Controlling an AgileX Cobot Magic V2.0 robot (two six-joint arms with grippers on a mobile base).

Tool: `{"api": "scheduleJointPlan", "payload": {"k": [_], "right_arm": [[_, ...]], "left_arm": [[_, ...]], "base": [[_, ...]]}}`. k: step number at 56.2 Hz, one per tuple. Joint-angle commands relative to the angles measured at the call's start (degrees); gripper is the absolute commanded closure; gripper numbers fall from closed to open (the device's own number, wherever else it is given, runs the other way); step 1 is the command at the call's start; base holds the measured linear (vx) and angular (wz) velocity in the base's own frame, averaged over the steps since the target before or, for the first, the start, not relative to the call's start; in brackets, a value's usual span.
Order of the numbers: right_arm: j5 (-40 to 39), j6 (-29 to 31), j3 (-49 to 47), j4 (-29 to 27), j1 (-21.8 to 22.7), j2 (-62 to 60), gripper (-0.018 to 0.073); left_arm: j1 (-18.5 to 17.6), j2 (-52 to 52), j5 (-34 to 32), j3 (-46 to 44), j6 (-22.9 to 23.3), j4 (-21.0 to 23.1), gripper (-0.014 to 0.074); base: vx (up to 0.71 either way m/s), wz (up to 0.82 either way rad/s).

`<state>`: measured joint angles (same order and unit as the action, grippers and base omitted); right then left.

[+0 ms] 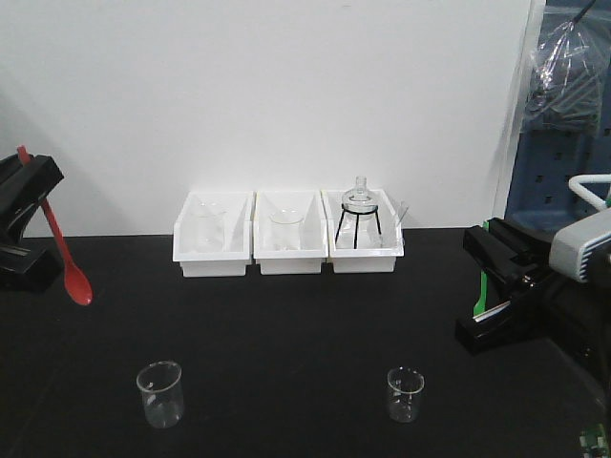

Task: Sort red and green spoons into left cabinet
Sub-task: 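Drive the base away from the bench holding both spoons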

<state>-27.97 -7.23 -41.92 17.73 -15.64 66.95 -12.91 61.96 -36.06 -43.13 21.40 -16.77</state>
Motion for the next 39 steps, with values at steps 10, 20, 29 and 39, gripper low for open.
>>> {"api": "scheduleJointPlan", "payload": {"k": [10, 20, 29, 39], "right_arm": [[-4.2, -0.1, -1.5, -0.3, 0.1, -1.3, 0.0568], [-4.2, -0.1, -1.5, -0.3, 0.1, -1.3, 0.0568], [-4.2, -0.1, -1.5, -0.3, 0.1, -1.3, 0.0568], [-4.2, -0.1, -1.5, -0.3, 0.1, -1.3, 0.0568]], "left_arm": [[-0.3, -0.9, -3.8, -1.8, -0.1, 1.0, 0.0603], [-0.3, -0.9, -3.8, -1.8, -0.1, 1.0, 0.0603], [-0.3, -0.9, -3.8, -1.8, -0.1, 1.0, 0.0603], [-0.3, -0.9, -3.8, -1.8, -0.1, 1.0, 0.0603]], "base": [[-0.27, 0.17], [-0.33, 0.19], [-0.34, 0.16], [-0.33, 0.12]]}}
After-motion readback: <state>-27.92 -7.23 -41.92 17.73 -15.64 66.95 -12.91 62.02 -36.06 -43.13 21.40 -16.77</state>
